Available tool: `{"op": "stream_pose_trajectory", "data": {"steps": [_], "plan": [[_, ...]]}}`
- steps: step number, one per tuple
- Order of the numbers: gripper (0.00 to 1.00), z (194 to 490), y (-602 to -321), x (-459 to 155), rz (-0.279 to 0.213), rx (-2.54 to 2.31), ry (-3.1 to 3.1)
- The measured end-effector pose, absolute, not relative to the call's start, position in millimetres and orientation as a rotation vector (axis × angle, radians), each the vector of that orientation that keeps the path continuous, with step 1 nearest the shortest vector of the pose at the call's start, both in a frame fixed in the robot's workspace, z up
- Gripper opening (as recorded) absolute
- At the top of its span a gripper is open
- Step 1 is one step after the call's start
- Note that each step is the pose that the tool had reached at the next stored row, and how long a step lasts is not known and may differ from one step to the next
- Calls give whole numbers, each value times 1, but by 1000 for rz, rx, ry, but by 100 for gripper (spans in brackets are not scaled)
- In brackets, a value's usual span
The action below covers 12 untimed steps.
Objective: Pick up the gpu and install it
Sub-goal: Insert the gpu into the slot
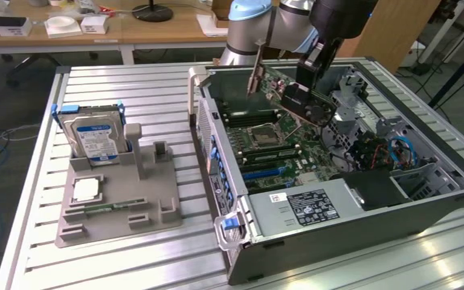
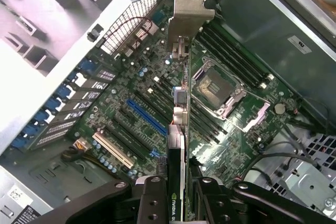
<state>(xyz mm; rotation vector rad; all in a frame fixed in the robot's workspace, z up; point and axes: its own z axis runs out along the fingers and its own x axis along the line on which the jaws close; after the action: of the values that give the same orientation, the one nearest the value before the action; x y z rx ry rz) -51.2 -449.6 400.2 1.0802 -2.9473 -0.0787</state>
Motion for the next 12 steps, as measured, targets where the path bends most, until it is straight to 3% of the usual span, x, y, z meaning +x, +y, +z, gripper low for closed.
{"op": "stream_pose_trajectory", "data": {"steps": [12], "plan": [[26, 400, -450, -51, -78, 1196, -2900]]}}
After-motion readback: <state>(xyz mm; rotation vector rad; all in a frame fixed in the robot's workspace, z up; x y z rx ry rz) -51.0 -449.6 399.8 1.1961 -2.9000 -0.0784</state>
